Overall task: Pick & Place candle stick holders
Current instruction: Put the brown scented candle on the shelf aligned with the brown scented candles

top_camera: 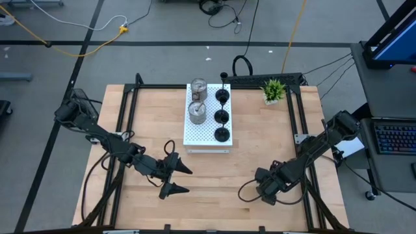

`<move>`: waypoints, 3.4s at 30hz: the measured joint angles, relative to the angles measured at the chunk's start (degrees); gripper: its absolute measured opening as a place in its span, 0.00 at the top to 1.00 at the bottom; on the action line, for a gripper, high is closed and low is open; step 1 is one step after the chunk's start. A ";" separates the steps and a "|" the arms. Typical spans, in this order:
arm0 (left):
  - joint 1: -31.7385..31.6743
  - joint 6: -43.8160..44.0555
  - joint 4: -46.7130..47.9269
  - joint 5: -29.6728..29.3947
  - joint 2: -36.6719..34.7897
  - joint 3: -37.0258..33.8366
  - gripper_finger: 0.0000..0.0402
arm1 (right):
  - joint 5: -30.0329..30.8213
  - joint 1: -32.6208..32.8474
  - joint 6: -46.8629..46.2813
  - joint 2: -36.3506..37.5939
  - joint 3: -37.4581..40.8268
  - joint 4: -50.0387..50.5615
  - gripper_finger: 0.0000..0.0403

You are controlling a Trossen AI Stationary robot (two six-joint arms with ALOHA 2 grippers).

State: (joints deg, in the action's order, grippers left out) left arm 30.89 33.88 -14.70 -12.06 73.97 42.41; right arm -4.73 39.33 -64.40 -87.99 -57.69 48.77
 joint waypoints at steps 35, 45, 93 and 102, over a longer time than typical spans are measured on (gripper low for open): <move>-0.07 -0.15 0.46 0.00 -0.02 0.00 0.02 | -2.65 0.15 -4.98 1.88 8.00 -9.70 0.03; -0.07 -0.14 0.43 -0.01 -0.02 0.00 0.02 | 0.60 0.02 -5.41 3.93 8.00 -10.35 0.03; -0.07 -0.27 1.32 -0.01 -0.01 0.00 0.02 | 12.04 -1.86 -3.01 4.00 7.93 -12.17 0.03; -0.07 -0.36 1.38 -0.01 0.00 0.00 0.02 | 12.22 -1.86 -2.45 4.07 7.93 -12.12 0.13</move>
State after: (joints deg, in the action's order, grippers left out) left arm 30.83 33.52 -13.32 -12.08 73.97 42.41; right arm 7.49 37.47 -66.86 -83.92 -49.76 36.64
